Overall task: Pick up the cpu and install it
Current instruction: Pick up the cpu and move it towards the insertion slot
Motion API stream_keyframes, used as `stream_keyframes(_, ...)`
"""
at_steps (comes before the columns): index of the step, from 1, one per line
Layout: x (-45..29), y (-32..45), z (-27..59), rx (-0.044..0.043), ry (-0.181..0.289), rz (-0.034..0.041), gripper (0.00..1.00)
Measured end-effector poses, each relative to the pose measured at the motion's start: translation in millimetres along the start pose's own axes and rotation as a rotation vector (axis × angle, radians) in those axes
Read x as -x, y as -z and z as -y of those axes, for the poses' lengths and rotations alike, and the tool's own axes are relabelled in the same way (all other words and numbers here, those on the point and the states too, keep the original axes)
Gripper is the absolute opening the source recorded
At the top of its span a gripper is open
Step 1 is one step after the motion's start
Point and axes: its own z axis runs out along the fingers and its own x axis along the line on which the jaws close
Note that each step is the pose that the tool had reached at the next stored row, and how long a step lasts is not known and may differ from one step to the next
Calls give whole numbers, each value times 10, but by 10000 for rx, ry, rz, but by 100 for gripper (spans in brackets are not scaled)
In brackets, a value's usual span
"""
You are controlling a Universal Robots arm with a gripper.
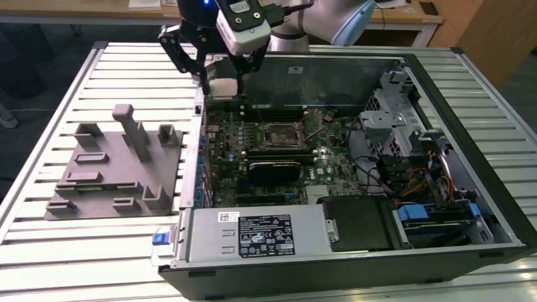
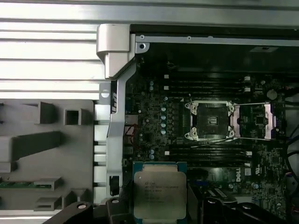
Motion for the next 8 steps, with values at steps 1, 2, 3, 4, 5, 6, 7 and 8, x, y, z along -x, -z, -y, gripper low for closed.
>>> stream_keyframes(1,17,-11,0,-1,0,-1,54)
stream_keyframes(2,35,-23,1,-1,1,-1,54)
stream_keyframes(3,54,-35,1,0,0,-1,54)
stream_keyframes(4,75,-47,1,-1,-1,-1,54)
stream_keyframes(5,100,-59,2,-1,-2,-1,54)
stream_keyframes(6,126,-71,2,0,-1,-2,54)
stream_keyframes(7,153,-81,2,-1,0,-3,54)
stream_keyframes(8,182,-92,3,-1,0,-5,54)
